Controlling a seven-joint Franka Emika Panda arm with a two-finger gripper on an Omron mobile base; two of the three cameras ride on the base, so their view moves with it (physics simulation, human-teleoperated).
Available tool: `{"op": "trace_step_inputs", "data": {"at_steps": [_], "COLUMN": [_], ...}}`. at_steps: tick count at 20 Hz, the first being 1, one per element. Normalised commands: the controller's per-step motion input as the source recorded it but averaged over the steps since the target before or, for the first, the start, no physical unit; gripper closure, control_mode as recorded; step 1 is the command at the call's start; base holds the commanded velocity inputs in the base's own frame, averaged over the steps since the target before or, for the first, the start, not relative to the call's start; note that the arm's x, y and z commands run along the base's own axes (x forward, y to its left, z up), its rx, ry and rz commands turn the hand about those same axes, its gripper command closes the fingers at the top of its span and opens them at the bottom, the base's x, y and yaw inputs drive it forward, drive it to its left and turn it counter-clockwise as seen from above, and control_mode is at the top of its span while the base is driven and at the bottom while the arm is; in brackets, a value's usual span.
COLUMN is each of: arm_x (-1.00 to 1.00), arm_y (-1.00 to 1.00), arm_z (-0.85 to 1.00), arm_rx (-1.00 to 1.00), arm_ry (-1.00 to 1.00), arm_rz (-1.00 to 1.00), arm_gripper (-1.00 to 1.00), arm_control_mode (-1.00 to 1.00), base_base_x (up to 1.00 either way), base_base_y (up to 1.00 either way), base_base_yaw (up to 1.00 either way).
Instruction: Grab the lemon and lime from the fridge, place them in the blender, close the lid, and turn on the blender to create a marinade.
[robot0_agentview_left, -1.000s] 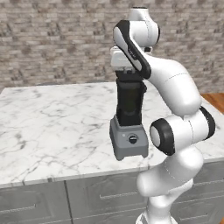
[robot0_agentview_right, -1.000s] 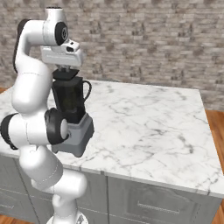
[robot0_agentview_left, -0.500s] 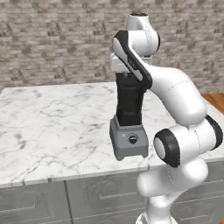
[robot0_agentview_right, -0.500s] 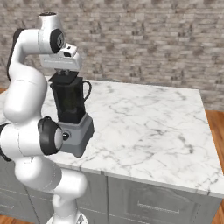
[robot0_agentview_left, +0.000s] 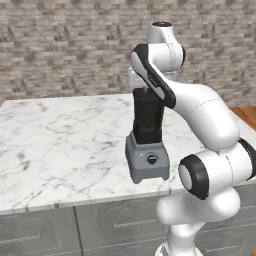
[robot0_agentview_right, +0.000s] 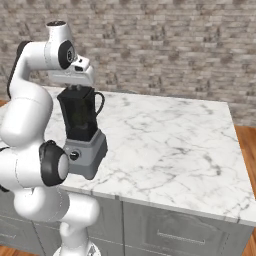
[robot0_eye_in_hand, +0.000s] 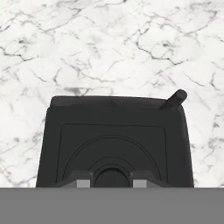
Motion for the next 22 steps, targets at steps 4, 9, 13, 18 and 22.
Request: {"op": "trace_step_inputs", "data": {"at_steps": [4, 9, 13, 18, 22], "arm_x": [0.06, 0.05, 0.0, 0.0, 0.0], "arm_y": [0.0, 0.03, 0.05, 0.0, 0.0], "arm_z": [0.0, -0.19, -0.28, -0.17, 0.0], "arm_rx": [0.0, -0.03, -0.04, 0.0, 0.0], "arm_ry": [0.0, -0.05, -0.01, 0.0, 0.02], "arm_rz": [-0.02, -0.02, -0.01, 0.0, 0.0], "arm_gripper": [1.0, 1.0, 1.0, 1.0, -1.0], "arm_control_mode": [-1.0, -1.0, -1.0, -1.0, -1.0], "base_base_x": [0.0, 0.0, 0.0, 0.0, 0.0], "base_base_y": [0.0, 0.0, 0.0, 0.0, 0.0], "base_base_yaw": [0.0, 0.0, 0.0, 0.0, 0.0]}}
